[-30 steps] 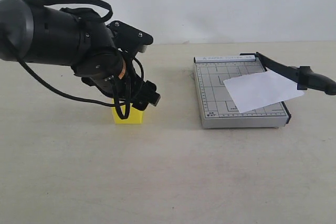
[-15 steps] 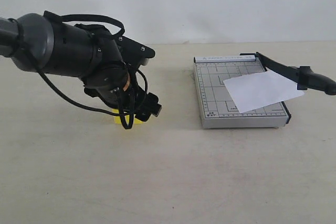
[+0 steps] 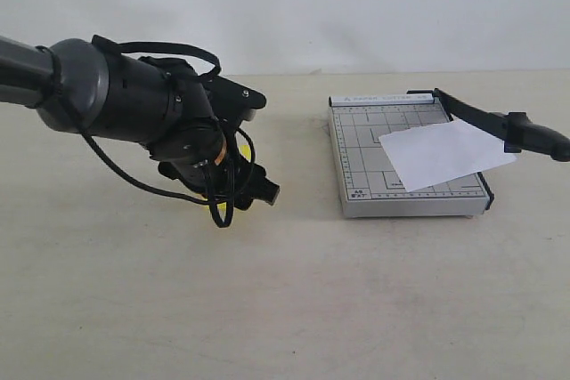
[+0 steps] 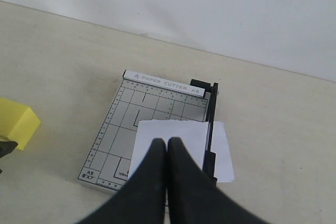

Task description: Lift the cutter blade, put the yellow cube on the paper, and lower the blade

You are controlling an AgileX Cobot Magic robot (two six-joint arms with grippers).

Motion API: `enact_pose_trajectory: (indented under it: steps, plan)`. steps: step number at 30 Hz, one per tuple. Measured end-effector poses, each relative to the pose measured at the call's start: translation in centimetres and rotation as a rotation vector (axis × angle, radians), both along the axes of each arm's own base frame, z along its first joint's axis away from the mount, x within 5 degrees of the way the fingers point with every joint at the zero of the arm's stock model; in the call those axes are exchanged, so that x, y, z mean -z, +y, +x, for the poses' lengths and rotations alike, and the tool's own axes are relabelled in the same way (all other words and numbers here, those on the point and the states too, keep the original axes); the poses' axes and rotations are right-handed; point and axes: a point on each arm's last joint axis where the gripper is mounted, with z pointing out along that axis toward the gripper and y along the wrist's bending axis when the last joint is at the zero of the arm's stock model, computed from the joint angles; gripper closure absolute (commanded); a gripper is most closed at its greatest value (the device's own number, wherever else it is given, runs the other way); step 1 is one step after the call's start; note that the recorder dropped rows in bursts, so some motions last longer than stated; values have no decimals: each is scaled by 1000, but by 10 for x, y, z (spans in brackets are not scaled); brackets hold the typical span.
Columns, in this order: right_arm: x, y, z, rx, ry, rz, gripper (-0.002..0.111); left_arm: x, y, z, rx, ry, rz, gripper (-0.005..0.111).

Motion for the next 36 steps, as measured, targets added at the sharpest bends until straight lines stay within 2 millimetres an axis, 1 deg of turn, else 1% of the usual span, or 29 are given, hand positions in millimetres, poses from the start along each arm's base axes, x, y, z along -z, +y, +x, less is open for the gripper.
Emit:
enact_pose_trajectory:
  steps: [2, 3, 8, 10, 13, 15, 18, 20, 24, 26, 29, 33, 34, 36]
  plan:
    - [0, 0, 0, 0, 0, 0, 109, 0, 0, 0, -2, 0, -1, 100]
    - [0, 0, 0, 0, 0, 0, 109, 0, 0, 0, -2, 0, -1, 102]
    - [0, 0, 0, 0, 0, 0, 109, -1, 0, 0, 1, -1, -1, 102]
    - [0, 0, 0, 0, 0, 0, 109, -6, 0, 0, 0, -12, -9, 102]
    - [0, 0, 0, 0, 0, 0, 109, -20, 0, -1, 4, -46, -32, 102]
    - [0, 0, 0, 0, 0, 0, 109, -35, -3, -1, 14, -78, -53, 102]
    - [0, 0, 0, 0, 0, 0, 109, -63, -18, -4, 102, -140, -82, 102]
    - [0, 0, 0, 0, 0, 2, 109, -81, -34, -7, 167, -176, -109, 102]
    - [0, 0, 0, 0, 0, 4, 109, -105, -62, -11, 259, -232, -158, 102]
    - [0, 0, 0, 0, 0, 4, 109, -114, -70, -12, 281, -255, -176, 102]
    - [0, 1, 0, -1, 1, 13, 109, -122, -71, -10, 277, -262, -161, 102]
    - [0, 1, 0, -4, 2, 24, 109, -125, -64, -9, 262, -241, -70, 101]
    - [0, 1, 0, -4, 2, 24, 109, -125, -63, -9, 261, -232, -50, 99]
    - [0, 2, 0, -4, 2, 25, 109, -124, -60, -10, 270, -216, -4, 90]
